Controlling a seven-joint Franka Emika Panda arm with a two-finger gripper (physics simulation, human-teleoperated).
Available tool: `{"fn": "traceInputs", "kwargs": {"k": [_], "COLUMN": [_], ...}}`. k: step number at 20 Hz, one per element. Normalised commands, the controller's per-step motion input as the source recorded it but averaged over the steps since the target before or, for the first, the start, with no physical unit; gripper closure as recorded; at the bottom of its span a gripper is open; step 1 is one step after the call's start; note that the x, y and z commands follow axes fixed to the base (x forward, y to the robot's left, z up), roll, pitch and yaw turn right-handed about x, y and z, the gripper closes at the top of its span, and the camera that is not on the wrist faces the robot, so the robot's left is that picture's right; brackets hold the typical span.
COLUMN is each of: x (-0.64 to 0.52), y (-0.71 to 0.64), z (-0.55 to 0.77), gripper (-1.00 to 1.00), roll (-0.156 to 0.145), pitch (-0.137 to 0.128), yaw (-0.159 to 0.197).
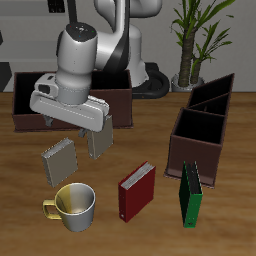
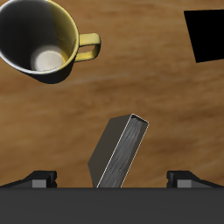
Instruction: Place the right yellow book into the left desk caddy's left compartment
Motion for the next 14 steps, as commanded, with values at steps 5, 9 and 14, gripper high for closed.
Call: {"fn": "traceInputs", "kwargs": {"k": [5,9,14], "x": [0.01,0.1,0.04], "y": [-0.01,-0.16,-0.17], "z": [-0.13,-0.34,-0.27], "gripper": [-1.0,-1.0,-1.0], "roll": [-0.015,-0.029,0.001], "pitch": [0.012,0.038,0.028], "yaw": [-0.024,-0.036,-0.07]}}
